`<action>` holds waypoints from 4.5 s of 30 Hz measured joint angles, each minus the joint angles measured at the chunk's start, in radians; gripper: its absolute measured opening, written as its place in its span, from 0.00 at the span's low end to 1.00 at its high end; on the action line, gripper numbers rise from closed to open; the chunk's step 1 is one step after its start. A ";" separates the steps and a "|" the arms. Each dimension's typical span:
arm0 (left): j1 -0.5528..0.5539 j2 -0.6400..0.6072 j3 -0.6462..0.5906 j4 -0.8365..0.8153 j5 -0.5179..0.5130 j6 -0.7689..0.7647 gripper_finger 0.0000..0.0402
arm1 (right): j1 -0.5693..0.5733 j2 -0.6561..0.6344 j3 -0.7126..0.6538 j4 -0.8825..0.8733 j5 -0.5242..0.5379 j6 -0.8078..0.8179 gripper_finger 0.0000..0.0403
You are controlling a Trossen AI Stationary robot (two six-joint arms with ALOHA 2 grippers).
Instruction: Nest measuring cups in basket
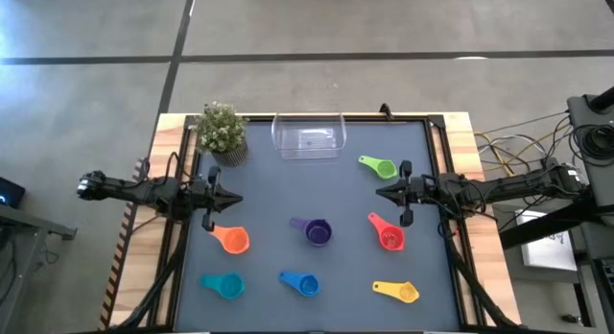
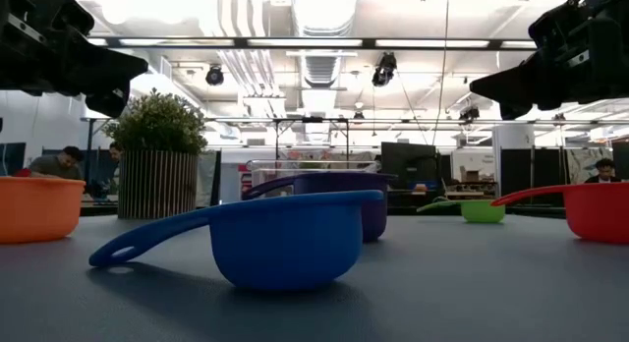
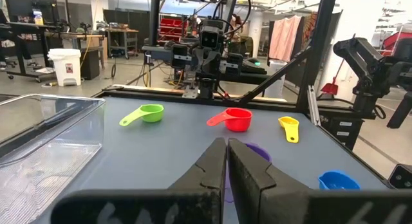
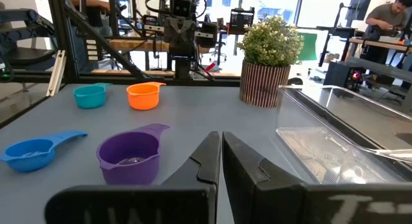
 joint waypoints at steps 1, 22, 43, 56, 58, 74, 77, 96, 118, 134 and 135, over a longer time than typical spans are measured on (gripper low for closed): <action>0.000 0.000 -0.001 0.007 0.000 0.000 0.00 | 0.000 0.000 0.000 0.000 0.000 -0.001 0.02; 0.000 0.197 0.301 -0.232 -0.178 0.114 0.00 | 0.000 0.000 0.000 0.000 0.000 0.000 0.02; -0.002 0.792 0.575 -0.363 -0.176 -0.146 0.00 | 0.000 0.000 0.000 0.000 0.000 0.000 0.02; -0.004 0.973 0.737 -0.627 -0.054 -0.287 0.43 | 0.000 0.000 0.000 -0.001 0.000 0.000 0.02; -0.008 0.979 0.740 -0.661 -0.037 -0.328 0.49 | 0.000 0.000 0.000 -0.001 0.000 -0.001 0.02; -0.157 0.886 0.539 -0.721 0.050 -0.650 0.57 | 0.000 0.000 0.000 -0.003 0.000 0.000 0.02; -0.165 0.876 0.533 -0.774 0.056 -0.681 0.57 | 0.000 0.000 0.000 -0.003 0.000 -0.001 0.02; -0.168 0.903 0.415 -0.625 0.115 -0.685 0.56 | 0.000 0.000 0.000 -0.014 0.000 0.000 0.02; -0.167 0.903 0.418 -0.618 0.112 -0.647 0.01 | 0.000 0.000 0.000 -0.023 0.000 0.000 0.02; -0.155 1.054 0.935 -0.492 -0.220 -0.232 0.00 | 0.000 0.000 0.000 -0.023 0.000 0.000 0.02; -0.152 1.088 0.969 -0.502 -0.219 -0.194 0.00 | 0.000 0.000 0.000 -0.022 0.000 0.000 0.02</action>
